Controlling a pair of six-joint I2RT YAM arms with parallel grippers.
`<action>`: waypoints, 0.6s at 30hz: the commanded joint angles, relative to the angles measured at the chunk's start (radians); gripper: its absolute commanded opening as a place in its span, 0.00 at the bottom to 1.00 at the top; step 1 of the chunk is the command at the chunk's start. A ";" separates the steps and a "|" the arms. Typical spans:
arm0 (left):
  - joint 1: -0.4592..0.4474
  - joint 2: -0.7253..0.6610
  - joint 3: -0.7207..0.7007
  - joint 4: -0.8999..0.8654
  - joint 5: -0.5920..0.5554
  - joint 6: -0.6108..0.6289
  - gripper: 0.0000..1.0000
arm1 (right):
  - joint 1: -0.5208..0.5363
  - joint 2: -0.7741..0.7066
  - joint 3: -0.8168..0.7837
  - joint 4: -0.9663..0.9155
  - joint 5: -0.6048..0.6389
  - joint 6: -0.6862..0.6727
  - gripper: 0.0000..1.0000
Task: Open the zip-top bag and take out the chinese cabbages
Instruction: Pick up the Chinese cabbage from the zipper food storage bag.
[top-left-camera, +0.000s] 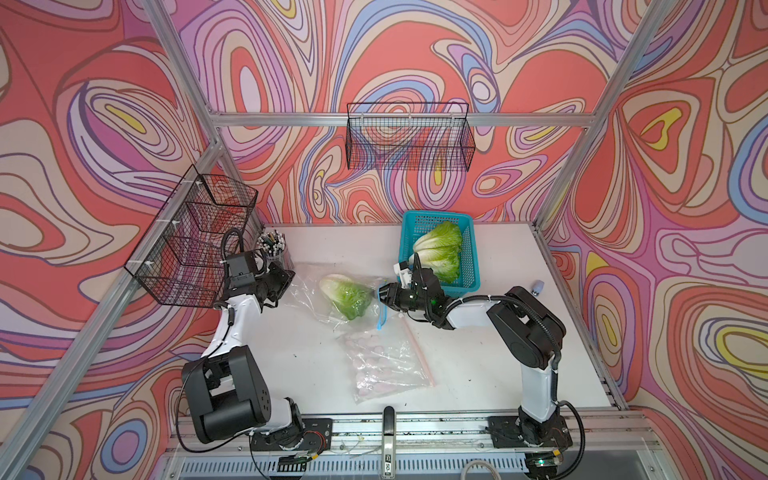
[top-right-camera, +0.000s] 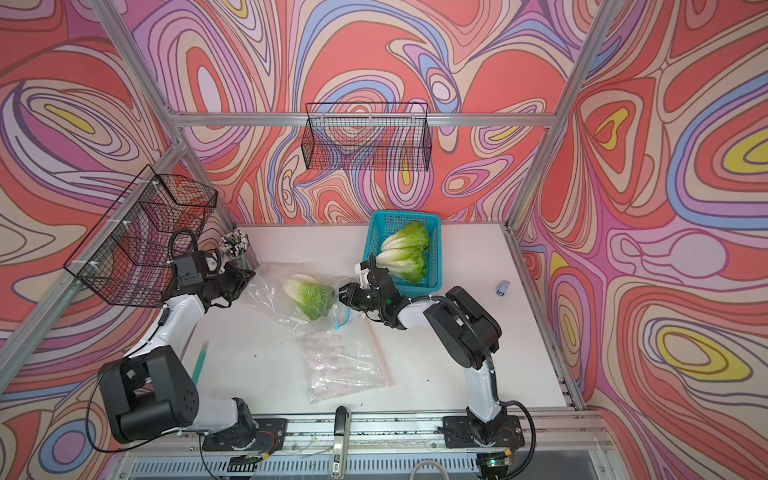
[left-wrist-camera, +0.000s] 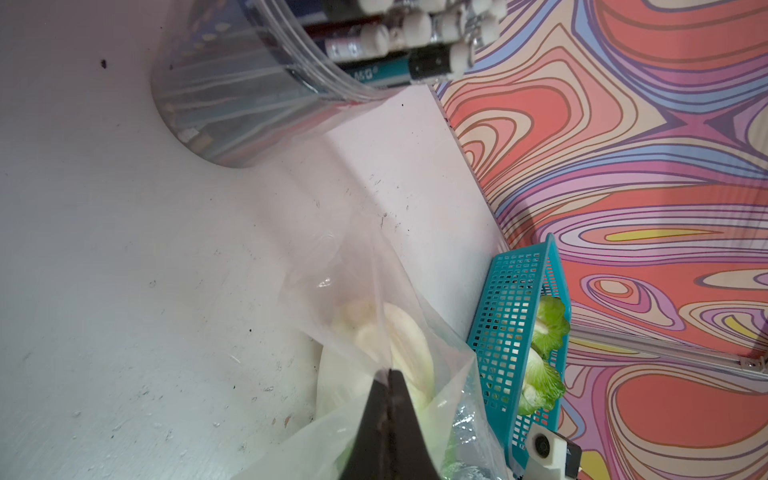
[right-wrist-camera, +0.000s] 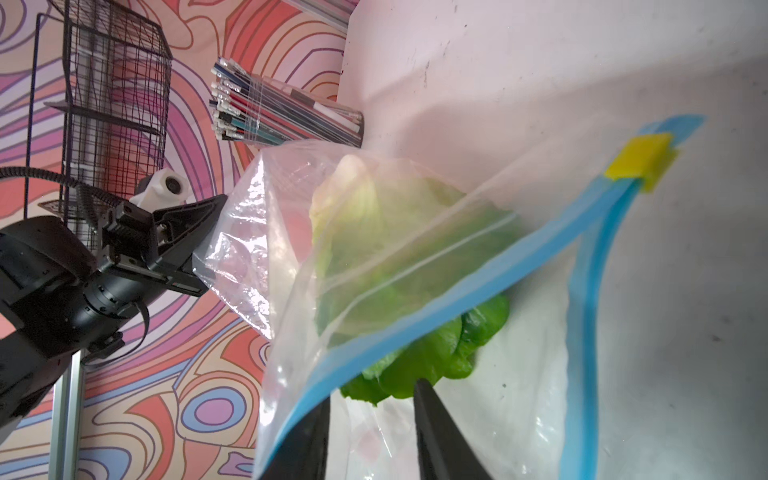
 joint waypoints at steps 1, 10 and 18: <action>-0.005 -0.012 0.006 -0.014 -0.011 0.015 0.00 | 0.013 0.024 0.001 0.038 -0.004 0.023 0.41; -0.034 -0.017 0.013 -0.033 -0.037 0.037 0.00 | 0.029 0.035 0.026 -0.034 0.030 0.021 0.51; -0.046 -0.014 0.013 -0.033 -0.034 0.037 0.00 | 0.037 0.052 0.035 -0.023 0.035 0.035 0.55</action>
